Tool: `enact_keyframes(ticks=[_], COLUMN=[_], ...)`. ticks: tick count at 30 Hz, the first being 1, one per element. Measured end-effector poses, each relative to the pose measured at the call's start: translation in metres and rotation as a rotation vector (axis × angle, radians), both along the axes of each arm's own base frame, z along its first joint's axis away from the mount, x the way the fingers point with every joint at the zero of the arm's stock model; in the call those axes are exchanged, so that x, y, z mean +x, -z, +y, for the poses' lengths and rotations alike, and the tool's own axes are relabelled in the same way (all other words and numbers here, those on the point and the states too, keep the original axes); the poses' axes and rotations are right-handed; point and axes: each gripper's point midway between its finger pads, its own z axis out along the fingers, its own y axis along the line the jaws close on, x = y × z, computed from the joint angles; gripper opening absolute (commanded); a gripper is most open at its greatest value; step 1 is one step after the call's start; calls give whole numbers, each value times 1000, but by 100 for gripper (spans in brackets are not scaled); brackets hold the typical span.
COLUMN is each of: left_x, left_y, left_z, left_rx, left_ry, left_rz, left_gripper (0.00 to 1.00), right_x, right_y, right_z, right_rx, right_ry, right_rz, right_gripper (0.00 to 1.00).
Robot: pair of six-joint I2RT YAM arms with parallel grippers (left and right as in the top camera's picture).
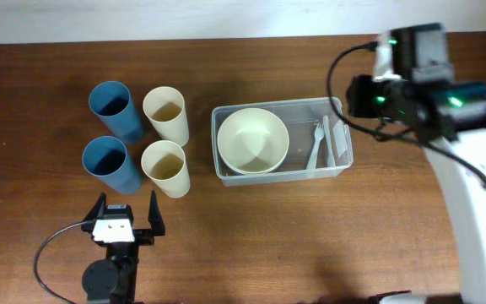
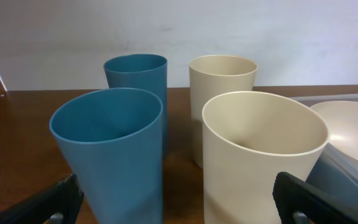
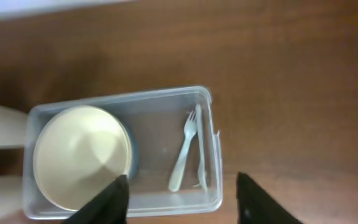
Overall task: Pack container
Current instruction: 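Open the right gripper and retract it to the right side, then move the left gripper to the front cream cup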
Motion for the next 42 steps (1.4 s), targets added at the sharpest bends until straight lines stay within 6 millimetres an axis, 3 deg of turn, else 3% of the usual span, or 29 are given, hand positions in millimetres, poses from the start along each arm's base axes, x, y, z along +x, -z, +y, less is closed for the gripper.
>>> enact_keyframes(ticks=[2, 6, 7, 9, 13, 17, 20, 26, 29, 31, 36, 42], left_x=[0, 0, 0, 0, -1, -1, 0, 3, 11, 20, 64, 106], left_y=[0, -9, -12, -16, -9, -2, -29, -136, -167, -174, -193, -185], left_z=[-4, -14, -16, -21, -26, -28, -27, -25, -27, -30, -42, -52], left_rx=[-2, -4, -3, -3, -9, -15, -18, -21, -30, -38, -80, -129], left_ry=[23, 82, 96, 124, 153, 160, 155, 148, 158, 175, 249, 309], left_rz=[-1, -36, -50, -65, -34, 17, 5, -44, 14, 70, 276, 456], left_gripper=[100, 100, 100, 100, 100, 100, 100, 100, 100, 100, 100, 100], right_x=[-13, -40, -46, -56, -72, -84, -86, -85, -86, -86, -86, -86], right_y=[-14, -24, -23, -19, -13, -11, -10, -9, -9, -9, -8, -8], right_z=[-18, -65, -78, -102, -145, -170, -177, -177, -177, -177, -177, -177], right_rx=[21, 45, 48, 54, 62, 66, 68, 70, 69, 70, 70, 71], right_ry=[67, 236, 284, 372, 518, 608, 630, 631, 632, 632, 632, 633], right_rz=[-22, -10, 0, 27, 59, 70, 74, 78, 79, 79, 81, 82], right_gripper=[57, 74, 80, 100, 99, 99, 99, 99, 99, 99, 99, 99])
